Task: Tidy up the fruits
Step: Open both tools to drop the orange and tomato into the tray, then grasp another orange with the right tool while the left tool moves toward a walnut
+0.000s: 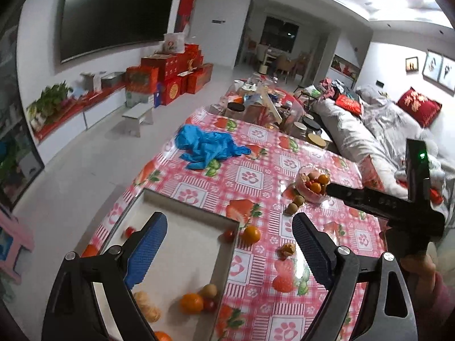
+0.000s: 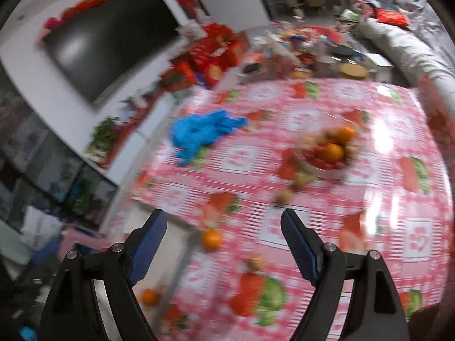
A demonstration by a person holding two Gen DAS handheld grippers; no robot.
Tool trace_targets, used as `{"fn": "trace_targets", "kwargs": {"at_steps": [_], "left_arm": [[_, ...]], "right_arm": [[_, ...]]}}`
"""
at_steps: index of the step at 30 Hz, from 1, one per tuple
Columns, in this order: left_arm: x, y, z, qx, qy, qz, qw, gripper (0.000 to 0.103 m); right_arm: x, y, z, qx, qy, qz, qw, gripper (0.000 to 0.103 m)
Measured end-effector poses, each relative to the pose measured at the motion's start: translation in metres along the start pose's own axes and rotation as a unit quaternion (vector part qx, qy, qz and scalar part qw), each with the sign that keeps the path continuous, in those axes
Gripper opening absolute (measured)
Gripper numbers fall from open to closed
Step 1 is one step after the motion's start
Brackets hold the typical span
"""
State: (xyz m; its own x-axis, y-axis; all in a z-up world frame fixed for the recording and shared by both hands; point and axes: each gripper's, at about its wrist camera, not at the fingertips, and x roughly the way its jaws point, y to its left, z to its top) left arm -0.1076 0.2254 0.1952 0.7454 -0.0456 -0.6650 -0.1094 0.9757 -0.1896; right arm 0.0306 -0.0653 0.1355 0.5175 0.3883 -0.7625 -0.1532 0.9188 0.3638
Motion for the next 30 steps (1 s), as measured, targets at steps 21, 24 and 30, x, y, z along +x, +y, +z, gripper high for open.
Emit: {"fn": "trace_targets", "kwargs": {"at_steps": [21, 24, 30], "left_arm": [[0.080, 0.006, -0.081, 0.001, 0.107, 0.056, 0.9927, 0.090], [0.083, 0.011, -0.085, 0.001, 0.113, 0.062, 0.9917, 0.090], [0.086, 0.016, -0.091, -0.001, 0.121, 0.065, 0.9905, 0.090]], "right_arm": [[0.142, 0.042, -0.075, -0.180, 0.087, -0.043, 0.979, 0.070], [0.151, 0.048, -0.075, -0.185, 0.086, -0.034, 0.978, 0.070], [0.161, 0.064, -0.074, -0.195, 0.073, -0.027, 0.978, 0.053]]}}
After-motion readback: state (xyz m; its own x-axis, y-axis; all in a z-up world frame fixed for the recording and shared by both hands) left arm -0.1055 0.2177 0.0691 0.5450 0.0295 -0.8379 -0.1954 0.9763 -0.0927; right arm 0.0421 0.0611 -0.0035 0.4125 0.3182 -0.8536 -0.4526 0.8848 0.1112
